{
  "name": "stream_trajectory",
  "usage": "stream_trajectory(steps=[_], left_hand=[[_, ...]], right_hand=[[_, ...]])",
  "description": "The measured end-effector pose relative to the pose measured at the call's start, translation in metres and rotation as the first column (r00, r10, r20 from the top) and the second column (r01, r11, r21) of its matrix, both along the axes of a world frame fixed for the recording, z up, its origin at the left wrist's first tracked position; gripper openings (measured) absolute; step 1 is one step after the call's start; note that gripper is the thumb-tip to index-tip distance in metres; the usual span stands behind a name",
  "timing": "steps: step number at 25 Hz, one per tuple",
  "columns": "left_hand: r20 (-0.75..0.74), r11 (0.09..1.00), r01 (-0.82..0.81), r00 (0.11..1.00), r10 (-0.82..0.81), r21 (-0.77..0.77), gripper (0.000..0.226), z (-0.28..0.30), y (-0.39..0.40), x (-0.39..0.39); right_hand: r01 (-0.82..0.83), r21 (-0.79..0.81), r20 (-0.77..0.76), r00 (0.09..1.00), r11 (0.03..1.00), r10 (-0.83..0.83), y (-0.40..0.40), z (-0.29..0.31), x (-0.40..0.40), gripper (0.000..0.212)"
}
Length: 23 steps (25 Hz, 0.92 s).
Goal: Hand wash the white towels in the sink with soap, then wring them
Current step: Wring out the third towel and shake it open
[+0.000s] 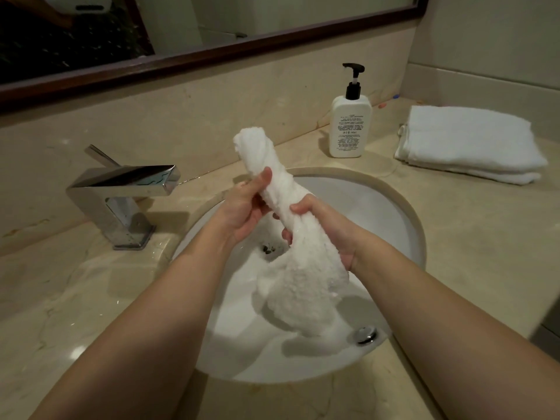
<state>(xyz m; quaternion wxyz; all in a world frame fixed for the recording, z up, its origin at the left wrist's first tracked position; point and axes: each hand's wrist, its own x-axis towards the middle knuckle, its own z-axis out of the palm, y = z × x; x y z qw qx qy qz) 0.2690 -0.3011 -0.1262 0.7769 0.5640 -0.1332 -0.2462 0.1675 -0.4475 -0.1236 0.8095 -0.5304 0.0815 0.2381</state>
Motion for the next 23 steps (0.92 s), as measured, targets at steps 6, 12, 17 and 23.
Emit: stream_trajectory(steps=[6, 12, 17, 23], left_hand=[[-0.205, 0.958, -0.013, 0.978, -0.048, -0.286, 0.023, 0.007, -0.010, -0.017], [-0.287, 0.978, -0.203, 0.941, 0.182, -0.047, 0.023, 0.006, -0.030, -0.018], [-0.345, 0.943, -0.322, 0.879, 0.330, 0.082, 0.008, 0.000, -0.038, -0.016], [-0.283, 0.915, -0.352, 0.873, 0.396, 0.195, 0.013, -0.004, -0.035, -0.013]], right_hand=[[-0.002, 0.060, 0.047, 0.999, 0.998, -0.001, 0.014, -0.003, 0.003, 0.068], [0.314, -0.659, 0.232, 0.949, 0.684, -0.212, 0.026, -0.005, 0.004, 0.085], [0.453, -0.749, 0.451, 0.883, 0.484, -0.129, 0.035, -0.010, 0.005, 0.075], [0.322, -0.705, 0.333, 0.937, 0.631, -0.106, 0.029, -0.013, 0.004, 0.072]])
